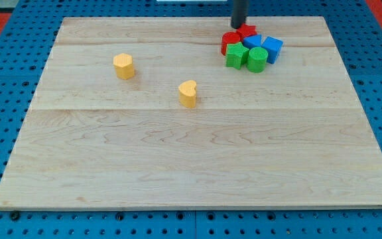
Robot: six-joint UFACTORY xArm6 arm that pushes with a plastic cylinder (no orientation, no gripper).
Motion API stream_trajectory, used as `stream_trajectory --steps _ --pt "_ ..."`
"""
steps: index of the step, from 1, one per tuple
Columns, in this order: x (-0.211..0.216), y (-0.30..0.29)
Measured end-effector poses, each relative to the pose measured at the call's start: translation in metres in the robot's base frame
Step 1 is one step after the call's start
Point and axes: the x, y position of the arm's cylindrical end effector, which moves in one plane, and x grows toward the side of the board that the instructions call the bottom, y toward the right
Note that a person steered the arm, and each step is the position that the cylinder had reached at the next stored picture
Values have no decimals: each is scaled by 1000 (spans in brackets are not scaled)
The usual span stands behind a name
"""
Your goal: Move the yellow hexagon into the group of blocks
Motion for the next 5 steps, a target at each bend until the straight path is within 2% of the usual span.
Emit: stream_trajectory --steps 1,2,3,4,5 --pt "0 11" --pt "-25 -37" --pt "9 -162" --pt "51 -227" --pt "94 -218"
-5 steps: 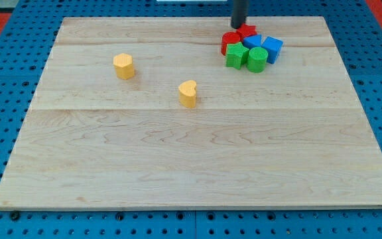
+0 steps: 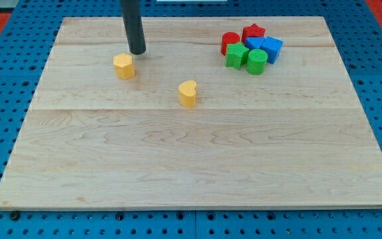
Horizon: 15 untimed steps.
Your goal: Move the yellow hexagon into the group of blocks
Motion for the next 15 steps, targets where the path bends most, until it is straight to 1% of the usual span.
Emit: stream_trajectory --steps 1,2,3,4,5,6,7,8,9,12,13,15 --pt "8 -60" --pt "16 -102" --pt "59 -16" --pt "60 78" --pt "53 8" --pt "19 15" --pt "27 103" --pt "57 174" --pt "71 203" --pt "77 196" --pt "91 207" --pt "81 219"
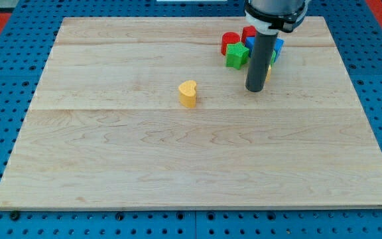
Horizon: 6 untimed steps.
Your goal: Move the yellow hexagon into the group of blocks
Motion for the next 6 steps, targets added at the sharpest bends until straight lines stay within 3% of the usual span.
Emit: stream_trajectory --steps 2,3,4,6 --pt "-12 -18" --pt "20 1" --pt "12 18" --pt "-11 -8"
